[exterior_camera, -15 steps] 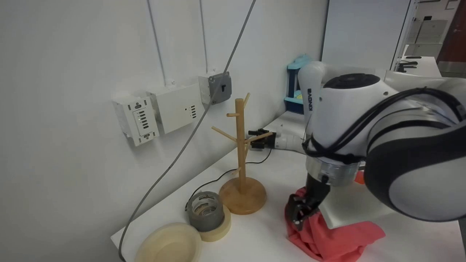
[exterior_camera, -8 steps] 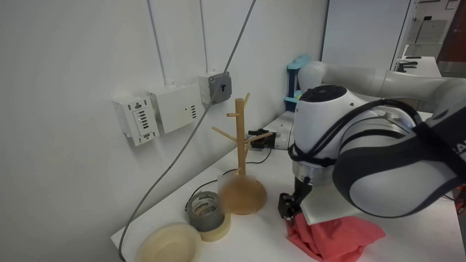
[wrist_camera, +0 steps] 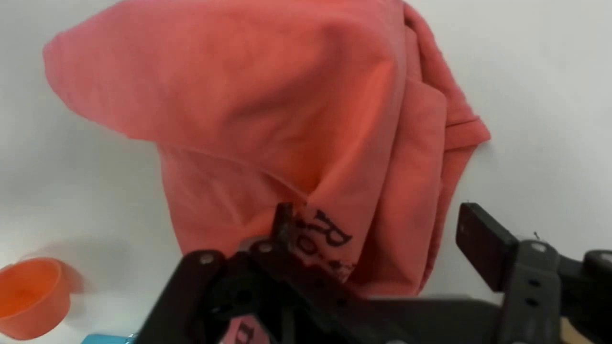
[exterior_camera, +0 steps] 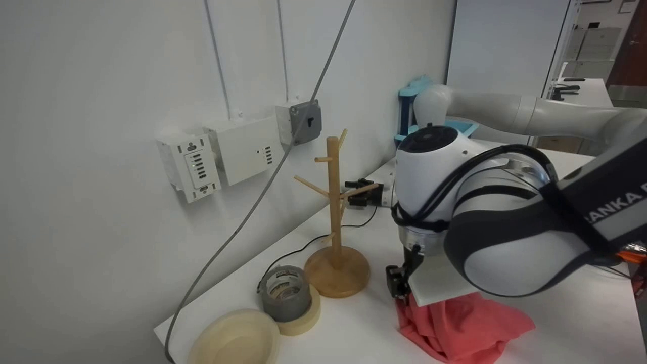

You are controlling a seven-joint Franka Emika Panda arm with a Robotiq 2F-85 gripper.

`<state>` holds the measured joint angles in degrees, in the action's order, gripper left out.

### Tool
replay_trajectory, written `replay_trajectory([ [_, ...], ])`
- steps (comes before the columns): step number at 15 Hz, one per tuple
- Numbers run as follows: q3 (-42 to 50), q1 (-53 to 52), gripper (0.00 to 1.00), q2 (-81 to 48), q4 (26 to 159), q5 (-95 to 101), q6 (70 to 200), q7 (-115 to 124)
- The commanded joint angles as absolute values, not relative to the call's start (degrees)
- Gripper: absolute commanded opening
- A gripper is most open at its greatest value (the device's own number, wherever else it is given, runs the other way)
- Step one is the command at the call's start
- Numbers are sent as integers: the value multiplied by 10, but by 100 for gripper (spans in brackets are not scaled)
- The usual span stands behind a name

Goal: Fold the sweatshirt on the table then unfold it

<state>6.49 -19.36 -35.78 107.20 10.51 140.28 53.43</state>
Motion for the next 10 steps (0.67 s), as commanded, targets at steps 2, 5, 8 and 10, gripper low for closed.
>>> replay_trajectory([
  [2, 78, -201, 62, -379, 1044, 125, 1375, 556],
  [5, 79, -203, 38, -382, 1042, 126, 1373, 557],
  [8, 82, -208, 15, -374, 1045, 133, 1375, 558],
  [10, 81, -210, 1, -363, 1052, 136, 1378, 556],
])
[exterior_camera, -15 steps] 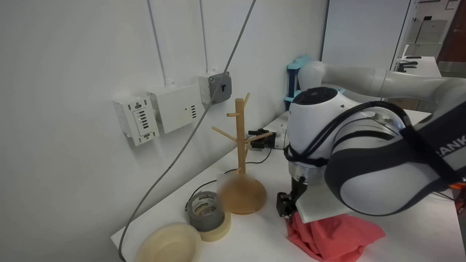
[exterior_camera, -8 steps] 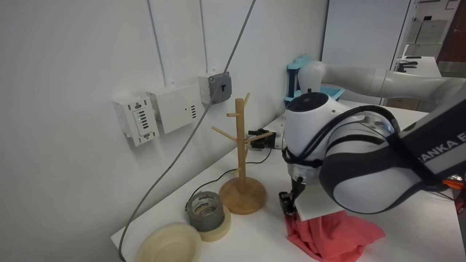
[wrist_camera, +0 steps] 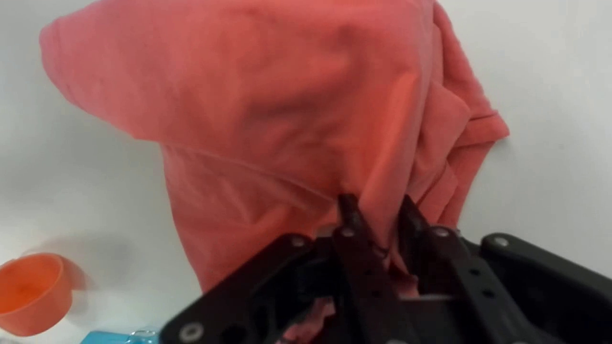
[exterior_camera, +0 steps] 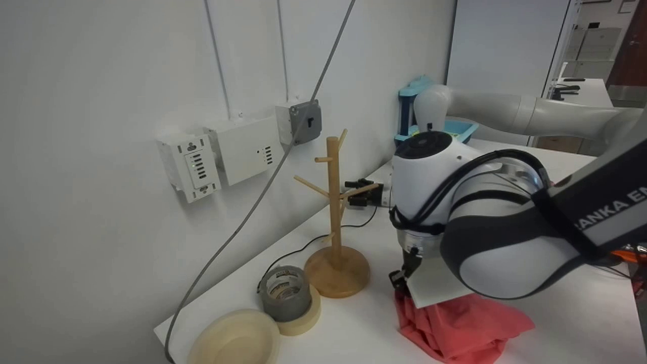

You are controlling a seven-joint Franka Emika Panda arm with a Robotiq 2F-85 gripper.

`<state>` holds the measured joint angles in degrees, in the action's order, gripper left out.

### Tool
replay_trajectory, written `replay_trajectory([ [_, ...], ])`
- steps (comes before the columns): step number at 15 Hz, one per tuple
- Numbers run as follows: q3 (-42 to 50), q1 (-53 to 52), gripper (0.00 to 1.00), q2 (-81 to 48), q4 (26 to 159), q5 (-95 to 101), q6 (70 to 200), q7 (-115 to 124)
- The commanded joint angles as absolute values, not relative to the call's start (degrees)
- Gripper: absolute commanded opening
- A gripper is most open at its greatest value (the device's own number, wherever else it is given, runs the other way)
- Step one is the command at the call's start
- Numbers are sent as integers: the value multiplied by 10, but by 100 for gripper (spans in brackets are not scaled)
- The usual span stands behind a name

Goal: Fold the sweatshirt on the table then unfold it

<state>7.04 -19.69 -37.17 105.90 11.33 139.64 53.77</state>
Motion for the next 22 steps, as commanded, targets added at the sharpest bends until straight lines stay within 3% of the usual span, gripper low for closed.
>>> replay_trajectory([
  [1, 80, -210, 0, -357, 1056, 138, 1378, 555],
  [16, 53, -167, 3, -192, 1223, 133, 1406, 507],
  [22, 91, -165, 3, -166, 1274, 248, 1419, 557],
])
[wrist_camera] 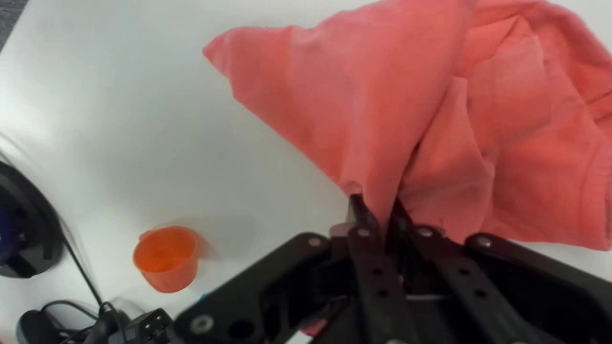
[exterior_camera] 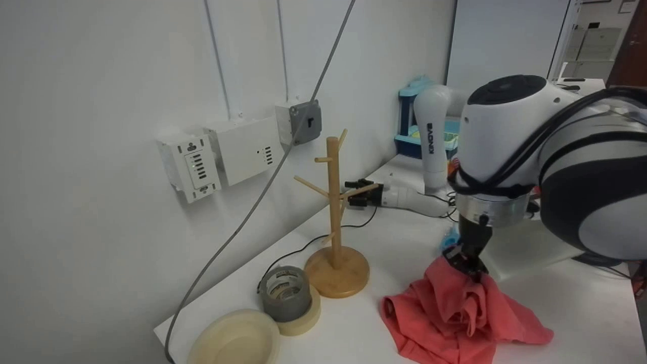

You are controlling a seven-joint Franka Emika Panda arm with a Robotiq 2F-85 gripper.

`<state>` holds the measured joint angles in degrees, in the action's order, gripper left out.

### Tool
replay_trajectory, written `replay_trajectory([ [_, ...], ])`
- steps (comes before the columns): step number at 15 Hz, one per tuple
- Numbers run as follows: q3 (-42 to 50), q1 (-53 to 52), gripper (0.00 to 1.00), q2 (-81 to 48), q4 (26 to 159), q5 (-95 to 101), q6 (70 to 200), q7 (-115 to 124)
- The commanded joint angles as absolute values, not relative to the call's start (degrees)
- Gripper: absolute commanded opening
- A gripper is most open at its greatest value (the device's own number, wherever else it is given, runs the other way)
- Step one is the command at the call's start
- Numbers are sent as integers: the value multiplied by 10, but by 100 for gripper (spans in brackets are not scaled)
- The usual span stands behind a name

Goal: Fold the sweatshirt on the table then unfold it

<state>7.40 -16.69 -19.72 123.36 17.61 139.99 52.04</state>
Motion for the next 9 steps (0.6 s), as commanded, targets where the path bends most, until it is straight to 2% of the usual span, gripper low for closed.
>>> replay_trajectory([
  [1, 99, -168, 3, -163, 1277, 283, 1416, 578],
  [8, 104, -155, 3, -176, 1279, 516, 1380, 736],
  [9, 100, -151, 36, -180, 1279, 536, 1370, 754],
])
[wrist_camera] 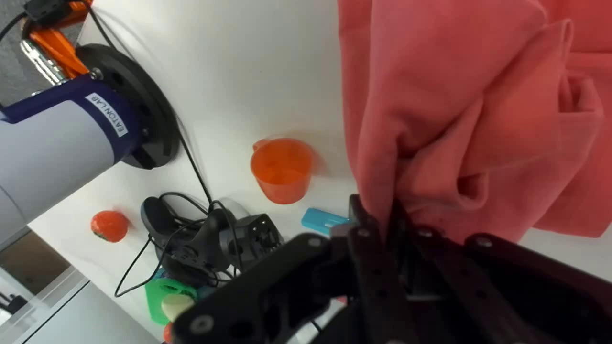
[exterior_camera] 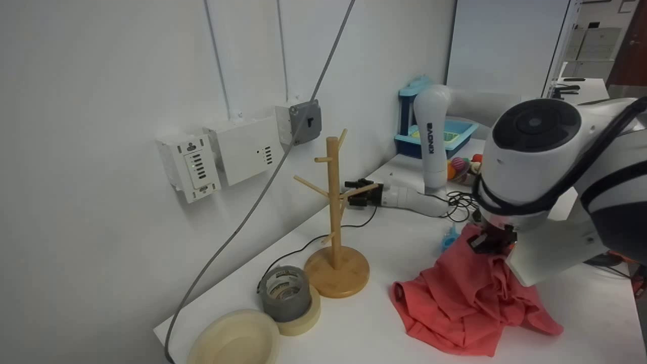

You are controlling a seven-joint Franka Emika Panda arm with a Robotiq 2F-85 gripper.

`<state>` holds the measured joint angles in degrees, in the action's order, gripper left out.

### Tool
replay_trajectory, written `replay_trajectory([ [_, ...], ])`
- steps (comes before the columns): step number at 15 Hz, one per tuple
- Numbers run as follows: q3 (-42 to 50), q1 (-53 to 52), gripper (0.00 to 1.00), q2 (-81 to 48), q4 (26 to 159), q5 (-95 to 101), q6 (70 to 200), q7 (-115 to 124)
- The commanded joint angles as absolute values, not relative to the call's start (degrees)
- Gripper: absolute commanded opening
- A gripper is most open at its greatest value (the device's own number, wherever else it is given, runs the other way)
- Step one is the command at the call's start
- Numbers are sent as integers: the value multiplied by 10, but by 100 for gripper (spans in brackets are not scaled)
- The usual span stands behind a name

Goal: Fold the sweatshirt on the table then unfold it

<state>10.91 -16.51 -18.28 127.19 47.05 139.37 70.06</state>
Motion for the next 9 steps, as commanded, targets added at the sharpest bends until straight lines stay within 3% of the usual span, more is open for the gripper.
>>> replay_trajectory([
  [1, 95, -146, 38, -182, 1280, 553, 1360, 769],
  [9, 52, -110, 97, -176, 1291, 597, 1307, 808],
])
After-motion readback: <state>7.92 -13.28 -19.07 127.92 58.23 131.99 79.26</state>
